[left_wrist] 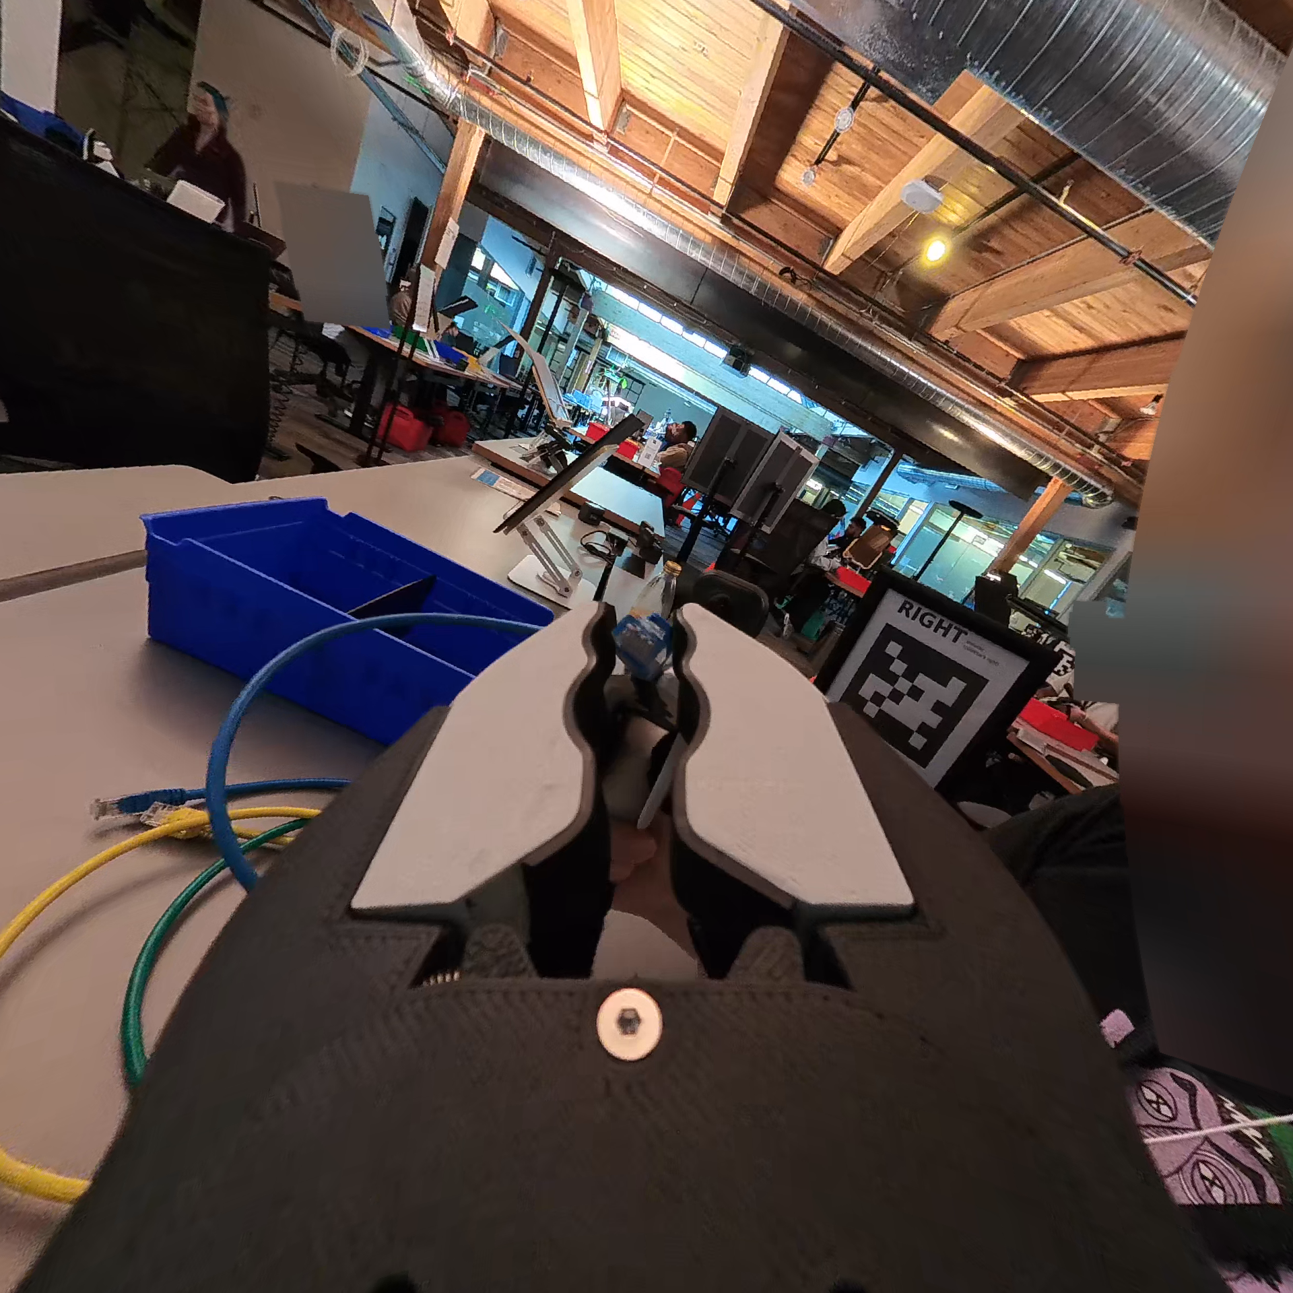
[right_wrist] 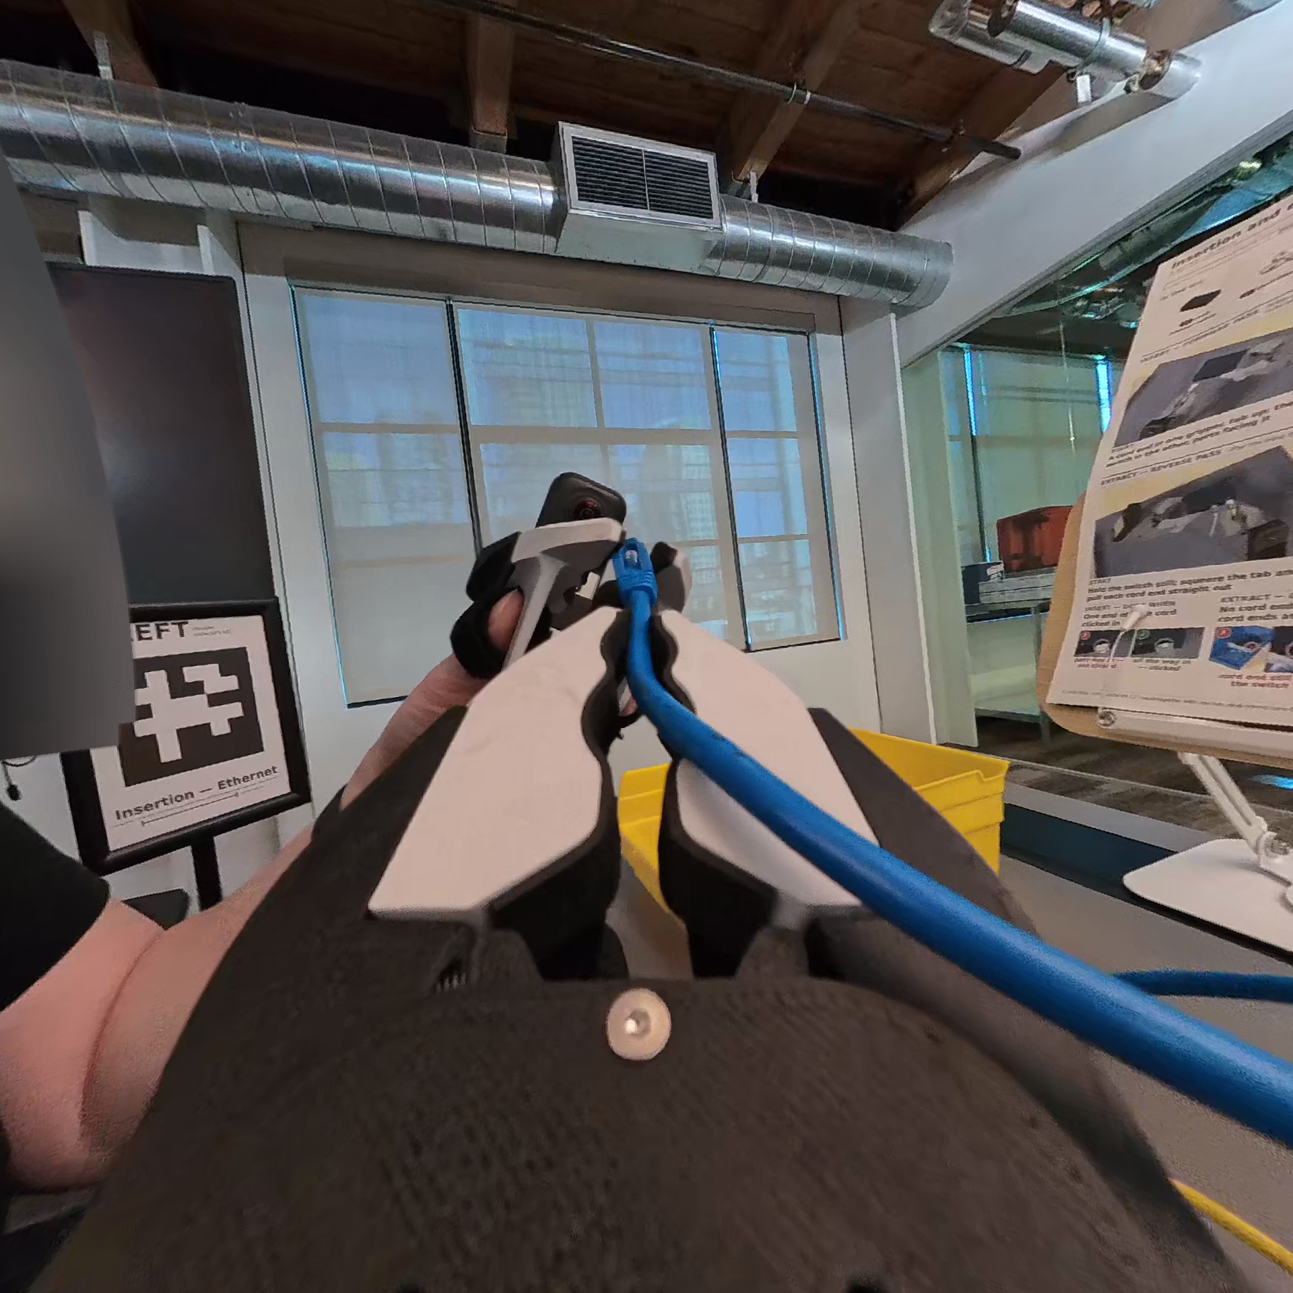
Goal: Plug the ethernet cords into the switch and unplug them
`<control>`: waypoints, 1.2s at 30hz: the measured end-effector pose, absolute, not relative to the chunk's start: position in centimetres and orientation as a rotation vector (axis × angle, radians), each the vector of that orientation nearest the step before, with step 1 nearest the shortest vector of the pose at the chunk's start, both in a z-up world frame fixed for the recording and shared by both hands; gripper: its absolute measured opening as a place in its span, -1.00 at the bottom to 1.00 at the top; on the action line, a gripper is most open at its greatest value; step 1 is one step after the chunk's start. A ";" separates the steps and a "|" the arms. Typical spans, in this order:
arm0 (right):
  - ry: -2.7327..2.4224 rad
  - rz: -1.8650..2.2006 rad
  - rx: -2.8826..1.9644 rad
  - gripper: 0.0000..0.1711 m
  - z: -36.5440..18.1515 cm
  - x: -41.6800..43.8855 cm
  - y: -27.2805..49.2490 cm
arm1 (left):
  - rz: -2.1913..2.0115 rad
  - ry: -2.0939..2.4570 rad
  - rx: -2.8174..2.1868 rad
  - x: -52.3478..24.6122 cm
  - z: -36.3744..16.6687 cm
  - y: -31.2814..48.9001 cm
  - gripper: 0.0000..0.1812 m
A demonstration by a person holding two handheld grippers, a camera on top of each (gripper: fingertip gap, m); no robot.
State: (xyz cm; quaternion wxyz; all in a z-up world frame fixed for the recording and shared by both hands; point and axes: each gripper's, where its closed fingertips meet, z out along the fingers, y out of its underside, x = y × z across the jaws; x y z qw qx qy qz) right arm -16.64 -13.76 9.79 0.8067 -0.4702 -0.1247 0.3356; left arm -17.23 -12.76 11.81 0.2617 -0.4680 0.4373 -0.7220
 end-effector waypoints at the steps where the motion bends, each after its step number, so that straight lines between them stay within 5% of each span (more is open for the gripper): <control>1: -0.270 0.698 -1.003 -0.93 9.8 -16.6 -13.8 | -1.957 1.180 -1.264 -17.2 11.8 -12.8 -0.84; 3: -0.279 0.676 -0.999 -0.93 9.7 -16.6 -13.9 | -1.960 1.167 -1.253 -17.3 11.9 -12.8 -0.83; 7: -0.257 0.667 -1.030 -0.93 8.7 -15.7 -13.9 | -1.825 1.125 -1.296 -19.4 10.6 -11.1 -0.48; 16: -0.359 0.385 -1.121 -0.93 7.6 -14.2 -15.8 | -0.848 1.250 -1.833 -25.9 -8.0 -8.3 -0.18; 22: -0.364 0.379 -1.136 -0.93 7.0 -14.1 -15.6 | -0.528 1.287 -2.012 -25.6 -14.1 -5.6 0.02; 26: -0.365 0.357 -1.157 -0.93 6.2 -14.0 -16.1 | -0.383 1.420 -2.057 -25.5 -15.8 -5.2 0.05; 31: -0.371 0.335 -1.179 -0.93 5.5 -13.9 -16.6 | -0.453 1.439 -2.129 -25.3 -16.0 -5.8 -0.32; 34: -0.371 0.353 -1.182 -0.93 5.2 -14.0 -16.6 | -0.472 1.445 -2.116 -25.2 -16.0 -5.8 -0.33; 36: -0.369 0.358 -1.184 -0.93 5.0 -14.0 -16.5 | -0.489 1.468 -2.088 -24.9 -16.2 -6.0 -0.12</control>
